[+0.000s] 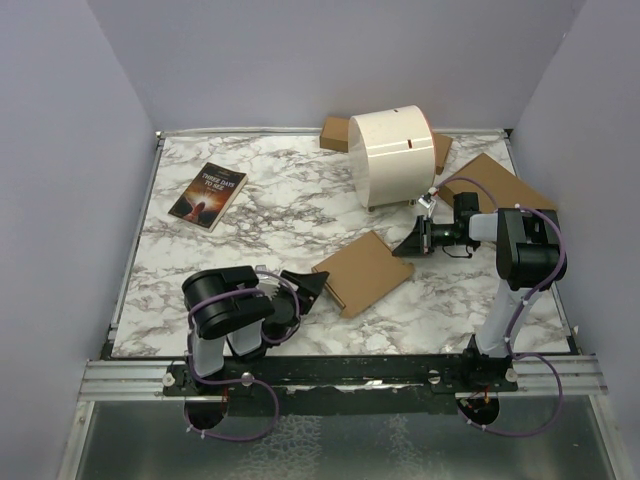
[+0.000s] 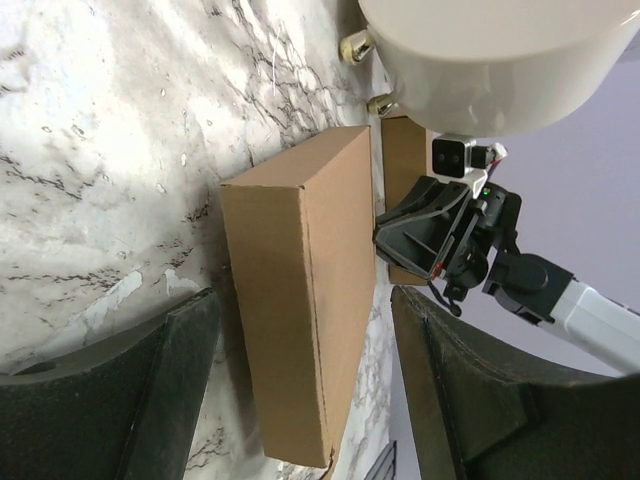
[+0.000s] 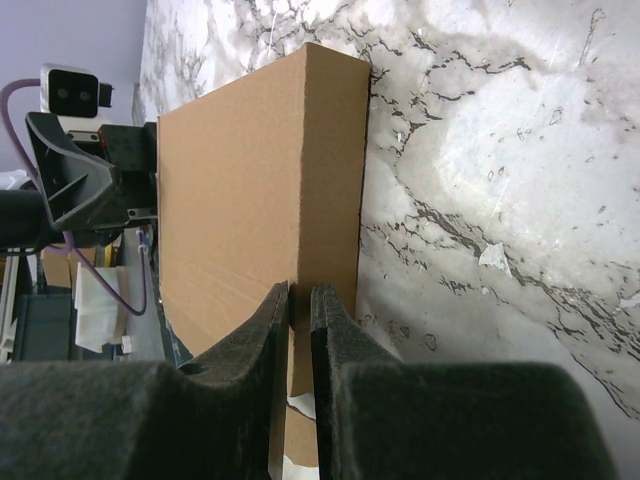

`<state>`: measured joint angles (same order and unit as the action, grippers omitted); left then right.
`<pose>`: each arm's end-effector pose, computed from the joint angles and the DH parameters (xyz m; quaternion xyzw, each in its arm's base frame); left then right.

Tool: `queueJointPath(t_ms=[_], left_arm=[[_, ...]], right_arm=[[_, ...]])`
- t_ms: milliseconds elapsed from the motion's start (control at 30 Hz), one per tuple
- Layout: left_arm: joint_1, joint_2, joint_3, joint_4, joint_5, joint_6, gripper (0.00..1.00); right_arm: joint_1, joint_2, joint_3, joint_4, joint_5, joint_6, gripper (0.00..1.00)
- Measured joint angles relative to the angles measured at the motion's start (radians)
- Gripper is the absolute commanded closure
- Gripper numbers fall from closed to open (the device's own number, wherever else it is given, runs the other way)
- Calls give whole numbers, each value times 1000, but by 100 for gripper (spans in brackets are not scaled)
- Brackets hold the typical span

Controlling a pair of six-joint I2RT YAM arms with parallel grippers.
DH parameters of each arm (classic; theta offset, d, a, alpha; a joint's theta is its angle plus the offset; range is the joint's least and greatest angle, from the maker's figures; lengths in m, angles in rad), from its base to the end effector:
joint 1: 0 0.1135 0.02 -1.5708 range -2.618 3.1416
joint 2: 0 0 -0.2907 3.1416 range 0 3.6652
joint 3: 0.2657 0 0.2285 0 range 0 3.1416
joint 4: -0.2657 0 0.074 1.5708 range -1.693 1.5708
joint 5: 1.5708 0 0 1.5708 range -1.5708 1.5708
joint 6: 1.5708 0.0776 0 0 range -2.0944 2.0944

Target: Fold the paper box

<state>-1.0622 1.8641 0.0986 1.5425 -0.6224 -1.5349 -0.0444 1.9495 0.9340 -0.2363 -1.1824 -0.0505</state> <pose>0.1632 -0.1997 0.1336 -0.3599 0.6784 -0.5078 0.3902 0.3300 0.0572 0.1297 -0.0910 0.8195 0.5434 0.1578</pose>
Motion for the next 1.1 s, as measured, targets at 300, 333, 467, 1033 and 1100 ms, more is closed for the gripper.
queueJointPath(t_ms=[300,333,467,1033,1100], left_arm=[[0,72,55,11,-10,-24,28],[0,73,58,11,-11,-24,29],[0,79,64,11,-14,-21,35],[1,116,76,11,-16,27,62],[1,115,76,10,-16,35,63]], right_arm=[[-3,1,0,1,3,15,90],[-3,1,0,1,3,16,90],[-3,3,0,1,3,20,90],[-3,3,0,0,2,14,75],[-5,2,2,-6,2,4,66]])
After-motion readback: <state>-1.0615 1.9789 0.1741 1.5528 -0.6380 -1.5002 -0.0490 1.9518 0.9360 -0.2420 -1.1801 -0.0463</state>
